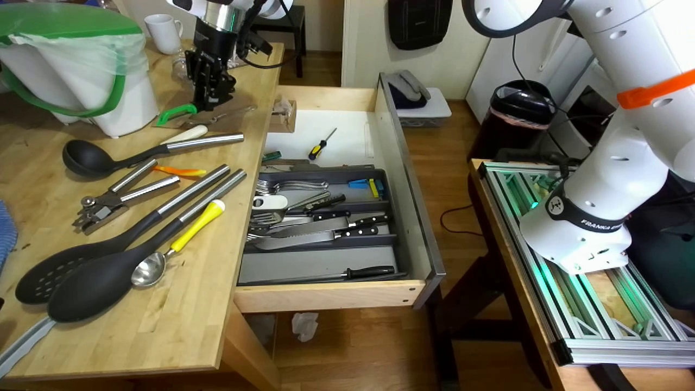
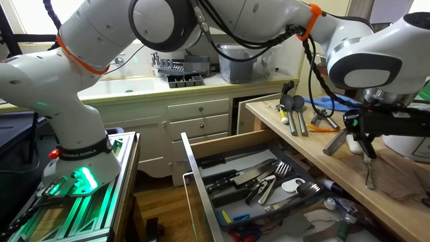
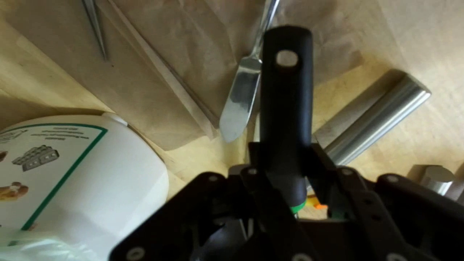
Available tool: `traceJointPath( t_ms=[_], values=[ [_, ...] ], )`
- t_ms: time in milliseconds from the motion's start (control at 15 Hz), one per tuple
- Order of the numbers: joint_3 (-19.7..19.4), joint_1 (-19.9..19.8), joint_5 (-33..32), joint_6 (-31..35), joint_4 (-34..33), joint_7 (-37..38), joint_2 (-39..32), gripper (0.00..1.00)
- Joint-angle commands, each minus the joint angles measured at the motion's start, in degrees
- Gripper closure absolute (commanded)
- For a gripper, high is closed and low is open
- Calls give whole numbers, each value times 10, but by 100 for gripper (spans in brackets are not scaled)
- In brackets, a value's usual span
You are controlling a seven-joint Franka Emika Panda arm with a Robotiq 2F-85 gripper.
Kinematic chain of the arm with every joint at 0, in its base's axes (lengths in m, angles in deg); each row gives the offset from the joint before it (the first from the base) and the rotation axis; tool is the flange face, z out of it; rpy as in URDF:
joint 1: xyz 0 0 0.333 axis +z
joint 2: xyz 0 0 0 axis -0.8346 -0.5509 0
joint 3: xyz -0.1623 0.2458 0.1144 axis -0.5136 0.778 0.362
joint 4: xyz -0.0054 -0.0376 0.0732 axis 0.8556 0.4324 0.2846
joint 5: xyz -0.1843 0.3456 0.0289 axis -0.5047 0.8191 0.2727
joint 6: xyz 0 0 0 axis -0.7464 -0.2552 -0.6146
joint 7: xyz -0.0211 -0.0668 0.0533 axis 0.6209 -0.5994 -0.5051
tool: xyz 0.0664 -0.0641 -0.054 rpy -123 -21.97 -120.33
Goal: Take a peeler out of the open drawer and put it on the counter
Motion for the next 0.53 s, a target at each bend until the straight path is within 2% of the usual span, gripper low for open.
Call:
traceJointPath(
  t_ms=[0, 467],
  values=[
    [19, 1, -79, -12, -103, 53, -61, 90],
    [33, 17, -160, -22, -191, 138, -117, 90]
  ],
)
